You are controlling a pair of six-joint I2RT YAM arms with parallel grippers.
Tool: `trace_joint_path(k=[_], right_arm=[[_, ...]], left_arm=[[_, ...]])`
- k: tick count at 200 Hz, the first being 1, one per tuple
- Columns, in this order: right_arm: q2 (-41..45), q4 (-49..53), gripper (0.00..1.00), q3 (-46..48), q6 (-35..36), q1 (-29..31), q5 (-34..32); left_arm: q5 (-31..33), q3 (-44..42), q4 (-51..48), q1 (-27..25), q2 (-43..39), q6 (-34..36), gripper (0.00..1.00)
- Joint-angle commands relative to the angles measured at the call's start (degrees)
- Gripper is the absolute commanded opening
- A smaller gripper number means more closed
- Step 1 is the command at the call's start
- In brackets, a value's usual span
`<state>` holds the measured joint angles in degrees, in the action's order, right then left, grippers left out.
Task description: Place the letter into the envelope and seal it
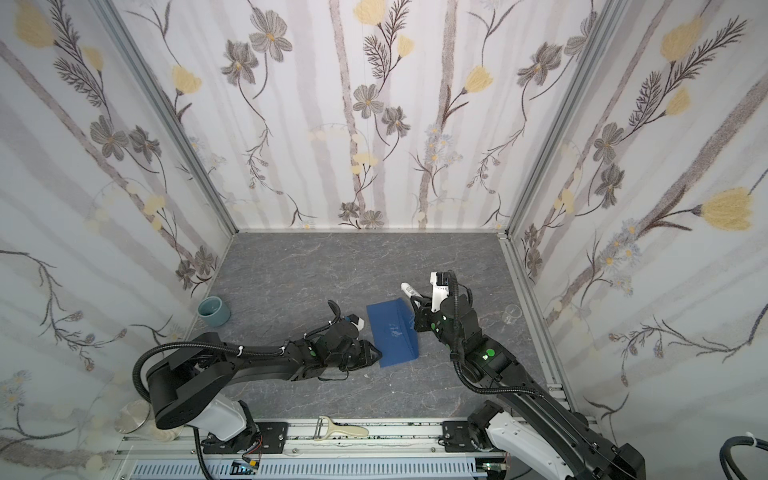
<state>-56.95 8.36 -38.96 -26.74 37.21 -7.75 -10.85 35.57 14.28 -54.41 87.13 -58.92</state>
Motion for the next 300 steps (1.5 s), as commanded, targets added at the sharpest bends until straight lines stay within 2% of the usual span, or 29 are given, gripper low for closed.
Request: trace_joint_path(k=[1, 12, 27, 70, 130, 145, 180, 194, 300], right_arm=[[-1.5, 5.1, 0.00, -0.7, -1.3, 0.1, 2.3], [-2.3, 7.3, 0.00, -0.7, -2.7, 0.3, 2.5], [-3.5, 10.3, 0.00, -1.2, -4.4, 0.8, 1.9], [-8.8, 18.3, 0.00, -6.6, -7.2, 3.1, -0.8], [-17.5, 16.6, 0.00, -7.9, -11.2, 6.3, 2.2], [-19.0, 14.8, 0.00, -7.5, -11.9, 6.7, 2.9], [-22.6, 13.2, 0.00, -7.4, -12.3, 7.0, 3.0], [-23.7, 12.3, 0.00, -7.3, -12.3, 7.1, 2.9], [-27.1, 10.4, 0.00, -7.3, -12.1, 6.9, 0.8]], left_arm=[[2.7, -0.2, -3.9, 3.1, -4.0, 2.0, 0.34], [1.6, 1.0, -3.9, 5.7, -3.9, 4.0, 0.33], [0.1, 4.4, -4.2, 8.1, -1.7, 8.2, 0.27], [-2.2, 14.7, -4.2, 11.7, 9.6, 15.6, 0.21], [-3.6, 25.4, -10.8, 14.1, 19.3, 22.8, 0.18], [-4.4, 27.3, -12.3, 14.1, 21.4, 23.5, 0.15], [-4.4, 28.6, -13.5, 14.3, 23.9, 24.2, 0.15], [-5.1, 29.2, -13.5, 14.2, 24.7, 24.2, 0.09], [-5.2, 29.3, -13.8, 14.3, 25.2, 24.4, 0.06]])
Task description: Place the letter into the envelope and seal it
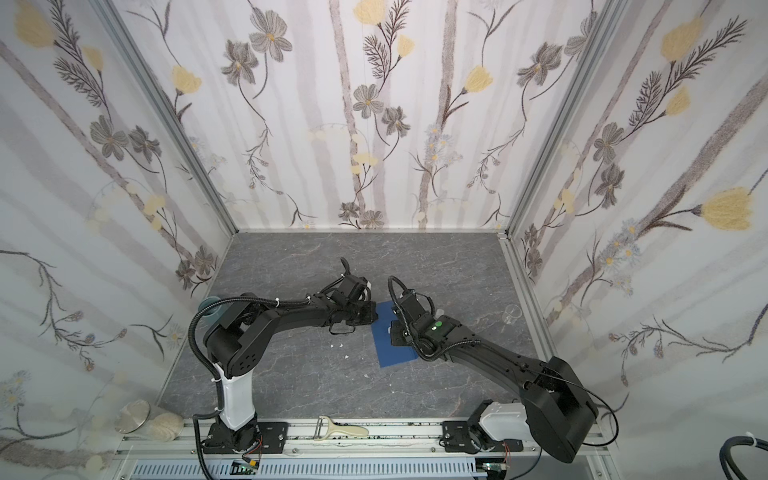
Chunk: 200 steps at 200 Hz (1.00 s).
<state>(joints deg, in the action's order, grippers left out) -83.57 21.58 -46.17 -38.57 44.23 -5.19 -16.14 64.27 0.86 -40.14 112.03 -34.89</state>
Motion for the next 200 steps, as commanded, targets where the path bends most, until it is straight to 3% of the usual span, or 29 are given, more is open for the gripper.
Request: trace_joint_path(k=[1, 67, 200], right_arm=[[-0.5, -2.8, 0.00, -0.1, -0.3, -0.1, -1.8], [-2.5, -2.4, 0.00, -0.5, 1.1, -1.1, -3.2], [-10.8, -4.6, 0.00, -2.2, 1.0, -1.6, -3.0]], left_arm=[[0.2, 0.6, -0.4, 0.0, 0.3, 0.4, 0.06], [0.1, 0.6, -0.5, 0.0, 1.1, 0.2, 0.00], [-1.2, -2.3, -0.4, -0.3, 1.0, -0.7, 0.00]])
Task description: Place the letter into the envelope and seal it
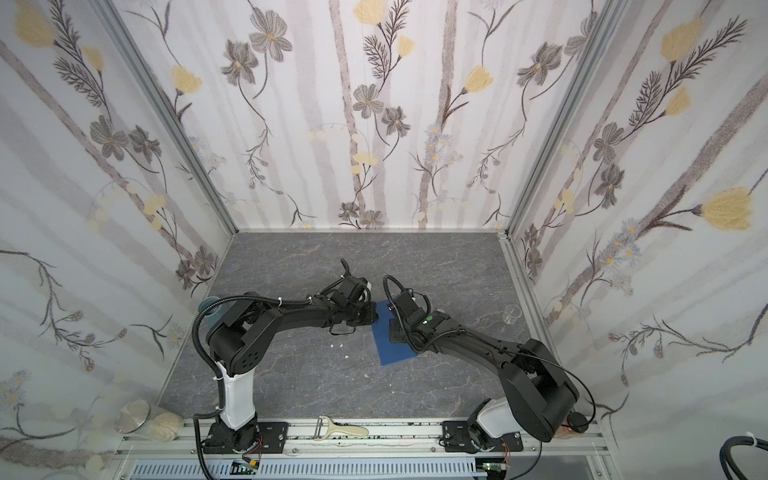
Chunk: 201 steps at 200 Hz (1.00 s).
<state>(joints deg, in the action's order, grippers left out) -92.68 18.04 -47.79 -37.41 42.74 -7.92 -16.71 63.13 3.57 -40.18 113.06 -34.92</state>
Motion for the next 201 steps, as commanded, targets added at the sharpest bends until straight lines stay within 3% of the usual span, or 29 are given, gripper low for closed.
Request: trace_joint_path(k=[1, 57, 131, 201], right_arm=[[-1.8, -1.1, 0.00, -0.5, -0.1, -0.1, -0.2], [-3.5, -3.2, 0.00, -1.2, -0.3, -0.1, 0.7], [0.6, 0.1, 0.00, 0.8, -0.3, -0.7, 0.8], [0.9, 0.3, 0.00, 1.1, -1.0, -0.7, 2.2]], left_arm=[[-0.6, -1.2, -3.1, -0.3, -0.1, -0.6, 0.00], [0.3, -1.2, -3.1, -0.5, 0.1, -0.8, 0.00], [3.0, 2.0, -5.7, 0.3, -2.6, -0.1, 0.00], [2.2, 7.4, -7.2, 0.4, 2.2, 2.0, 0.00]])
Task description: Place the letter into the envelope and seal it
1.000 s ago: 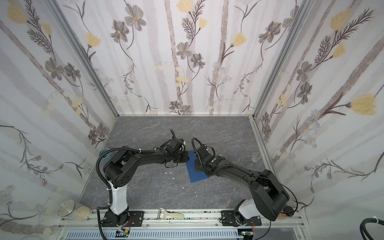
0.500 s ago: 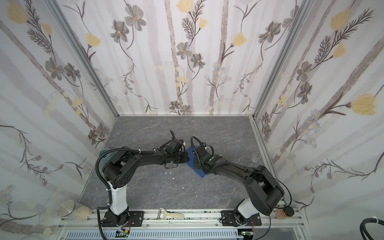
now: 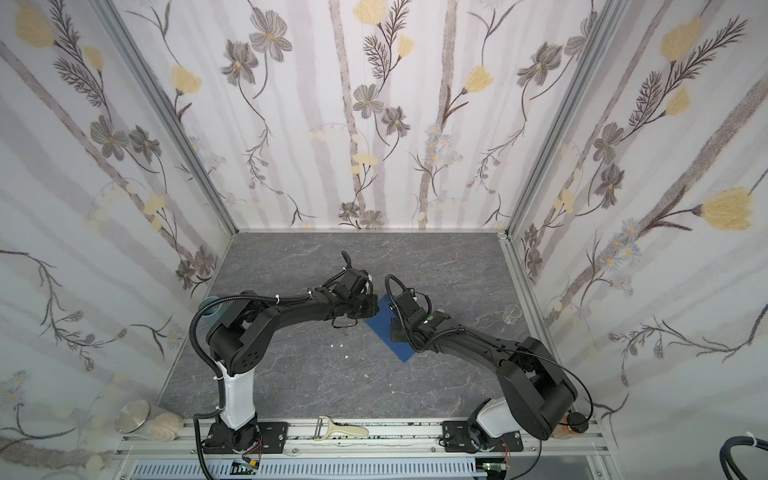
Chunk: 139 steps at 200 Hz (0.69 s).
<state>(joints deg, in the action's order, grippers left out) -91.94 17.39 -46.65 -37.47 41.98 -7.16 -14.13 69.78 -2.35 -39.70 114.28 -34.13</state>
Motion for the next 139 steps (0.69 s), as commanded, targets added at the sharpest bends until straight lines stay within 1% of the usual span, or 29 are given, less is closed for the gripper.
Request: trace_joint_path(k=[1, 46, 111, 139], right_arm=[[0.1, 1.0, 0.00, 0.0, -0.9, 0.0, 1.4], [0.1, 0.7, 0.00, 0.1, -1.1, 0.1, 2.1], [-4.1, -3.0, 0.00, -0.8, -1.1, 0.1, 2.9], [-4.5, -3.5, 0.00, -1.2, -1.2, -0.1, 2.6]], left_arm=[[-0.3, 0.8, -1.3, -0.1, 1.1, 1.2, 0.00], [-0.9, 0.1, -1.3, 0.0, 2.0, 1.7, 0.00], [-0.5, -0.9, -1.3, -0.2, 3.2, 2.0, 0.00], [-0.2, -1.4, -1.3, -0.1, 3.2, 2.0, 0.00]])
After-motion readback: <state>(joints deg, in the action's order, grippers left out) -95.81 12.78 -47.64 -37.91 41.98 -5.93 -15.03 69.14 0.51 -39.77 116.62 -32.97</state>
